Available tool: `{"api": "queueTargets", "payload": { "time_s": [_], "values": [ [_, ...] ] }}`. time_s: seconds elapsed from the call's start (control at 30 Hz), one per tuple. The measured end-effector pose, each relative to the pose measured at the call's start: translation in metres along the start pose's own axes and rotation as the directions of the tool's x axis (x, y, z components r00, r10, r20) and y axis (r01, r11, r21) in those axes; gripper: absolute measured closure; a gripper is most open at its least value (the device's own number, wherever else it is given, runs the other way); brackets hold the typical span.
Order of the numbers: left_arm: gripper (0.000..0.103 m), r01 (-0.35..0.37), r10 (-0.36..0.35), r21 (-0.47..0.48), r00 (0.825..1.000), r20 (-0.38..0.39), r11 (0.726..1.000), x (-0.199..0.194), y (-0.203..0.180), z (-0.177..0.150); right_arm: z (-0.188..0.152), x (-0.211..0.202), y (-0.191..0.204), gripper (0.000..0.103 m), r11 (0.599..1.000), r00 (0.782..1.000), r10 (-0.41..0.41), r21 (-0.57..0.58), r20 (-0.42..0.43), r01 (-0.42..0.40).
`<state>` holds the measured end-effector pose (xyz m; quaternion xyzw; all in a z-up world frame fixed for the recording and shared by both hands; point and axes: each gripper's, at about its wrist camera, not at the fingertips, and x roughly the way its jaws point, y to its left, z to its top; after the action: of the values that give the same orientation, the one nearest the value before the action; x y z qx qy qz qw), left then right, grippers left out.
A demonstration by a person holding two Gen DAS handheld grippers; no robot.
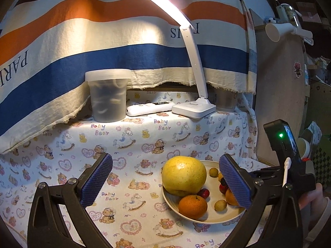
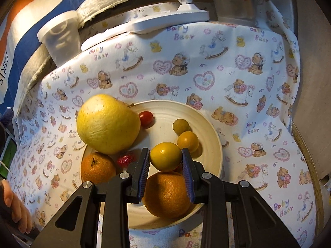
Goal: Organize fruits
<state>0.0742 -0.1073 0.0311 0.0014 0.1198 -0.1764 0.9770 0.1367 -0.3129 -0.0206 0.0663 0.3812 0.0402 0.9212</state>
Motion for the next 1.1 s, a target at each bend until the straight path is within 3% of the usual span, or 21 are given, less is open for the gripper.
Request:
{"api": "queueTargets", "payload": {
  "time_s": [0.23, 0.27, 0.3, 0.37, 0.53, 0.67, 0.73, 0.77, 0.87, 1.1],
  "values": [
    [0.001, -0.015, 0.015, -0.030, 1.000, -0.001, 0.999, 0.003, 0.009, -0.011, -0.001, 0.003, 0.000, 0.069, 1.000, 1.000, -0.009, 0.004, -0.005, 0.009],
    [0.001, -0.016, 0.016, -0.031, 1.000, -0.001, 0.999, 0.003, 0.010, -0.012, -0.001, 0.002, 0.000, 0.064, 1.000, 1.000, -0.015, 0.001, 0.002, 0.015],
    [0.001, -0.018, 0.018, -0.034, 1.000, -0.001, 0.999, 0.003, 0.011, -0.014, -0.001, 0.001, 0.001, 0.051, 1.000, 1.000, -0.023, -0.005, 0.014, 0.023],
    [0.001, -0.007, 0.007, -0.039, 1.000, -0.010, 0.999, 0.005, 0.013, -0.016, -0.002, -0.003, 0.002, 0.040, 0.999, 0.998, -0.031, -0.013, 0.057, 0.031],
    [0.001, -0.020, 0.021, -0.038, 1.000, 0.010, 0.999, -0.001, 0.016, -0.017, -0.001, -0.017, 0.002, 0.035, 0.999, 0.991, -0.036, -0.007, 0.131, 0.038],
    [0.001, -0.050, 0.052, -0.024, 0.997, 0.051, 0.998, -0.008, 0.016, -0.020, -0.001, -0.042, 0.008, 0.014, 0.997, 0.966, -0.062, -0.027, 0.250, 0.071],
    [0.001, -0.056, 0.057, -0.021, 0.997, 0.058, 0.998, -0.010, 0.015, -0.020, -0.003, -0.060, 0.012, 0.010, 0.996, 0.935, -0.053, -0.046, 0.350, 0.074],
    [0.001, -0.058, 0.059, -0.019, 0.996, 0.061, 0.998, -0.010, 0.015, -0.020, -0.004, -0.066, 0.013, 0.001, 0.996, 0.922, -0.053, -0.053, 0.383, 0.079],
    [0.001, -0.062, 0.062, -0.015, 0.996, 0.068, 0.998, -0.011, 0.015, -0.020, -0.009, -0.081, 0.018, 0.001, 0.994, 0.885, -0.058, -0.058, 0.461, 0.095],
    [0.001, -0.064, 0.065, -0.025, 0.996, 0.062, 0.998, -0.011, 0.016, -0.020, -0.027, -0.085, 0.018, 0.001, 0.986, 0.887, -0.052, -0.117, 0.460, 0.118]
  ]
}}
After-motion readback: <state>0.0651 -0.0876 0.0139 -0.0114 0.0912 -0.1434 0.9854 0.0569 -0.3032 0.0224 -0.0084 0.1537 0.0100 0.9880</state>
